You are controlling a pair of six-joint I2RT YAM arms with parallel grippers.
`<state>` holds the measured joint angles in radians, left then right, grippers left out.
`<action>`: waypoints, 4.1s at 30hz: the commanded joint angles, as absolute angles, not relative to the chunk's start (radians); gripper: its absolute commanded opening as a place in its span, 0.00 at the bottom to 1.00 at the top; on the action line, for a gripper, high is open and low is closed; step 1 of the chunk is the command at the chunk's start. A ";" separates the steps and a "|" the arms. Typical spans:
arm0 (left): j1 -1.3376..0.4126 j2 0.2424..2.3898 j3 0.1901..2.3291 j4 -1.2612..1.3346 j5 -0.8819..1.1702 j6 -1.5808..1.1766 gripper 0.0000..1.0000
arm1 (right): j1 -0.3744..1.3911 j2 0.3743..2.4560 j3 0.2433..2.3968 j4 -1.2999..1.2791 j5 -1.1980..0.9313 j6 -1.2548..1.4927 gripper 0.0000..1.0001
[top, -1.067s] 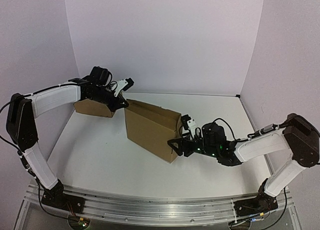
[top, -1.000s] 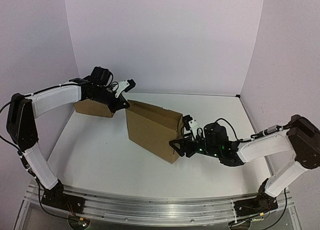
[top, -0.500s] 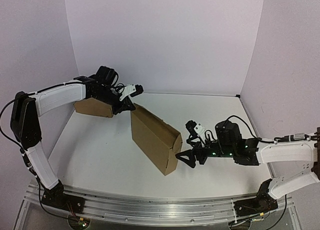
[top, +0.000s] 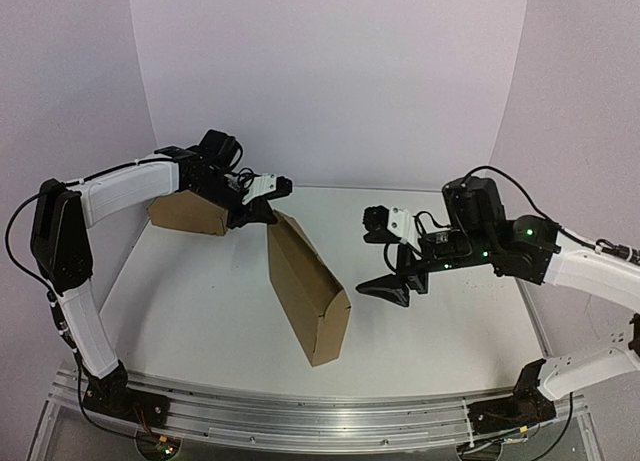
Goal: Fold the paper box
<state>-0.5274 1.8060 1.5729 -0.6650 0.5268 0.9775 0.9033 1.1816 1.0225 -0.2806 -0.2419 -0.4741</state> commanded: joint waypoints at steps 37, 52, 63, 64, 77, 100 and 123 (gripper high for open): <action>-0.597 1.947 1.649 -0.871 0.511 1.185 0.00 | 1.218 1.921 2.044 -1.300 -0.029 -1.078 0.30; -0.597 1.940 1.632 -0.860 0.495 1.193 0.00 | 1.250 1.962 2.066 -1.423 -0.015 -1.085 0.19; -0.598 1.933 1.622 -0.860 0.493 1.201 0.00 | 1.263 1.968 2.096 -1.407 0.090 -0.982 0.00; -0.599 1.932 1.621 -0.859 0.494 1.201 0.00 | 1.261 1.969 2.108 -1.396 0.105 -0.955 0.00; -0.604 1.904 1.571 -0.832 0.476 1.217 0.00 | 1.226 1.778 1.902 -1.076 0.113 -0.686 0.00; -0.606 1.892 1.549 -0.828 0.472 1.228 0.00 | 1.182 1.627 1.638 -0.845 -0.066 -0.587 0.00; -0.617 1.884 1.541 -0.850 0.471 1.048 0.00 | 1.223 1.780 1.751 -0.867 -0.055 -0.709 0.00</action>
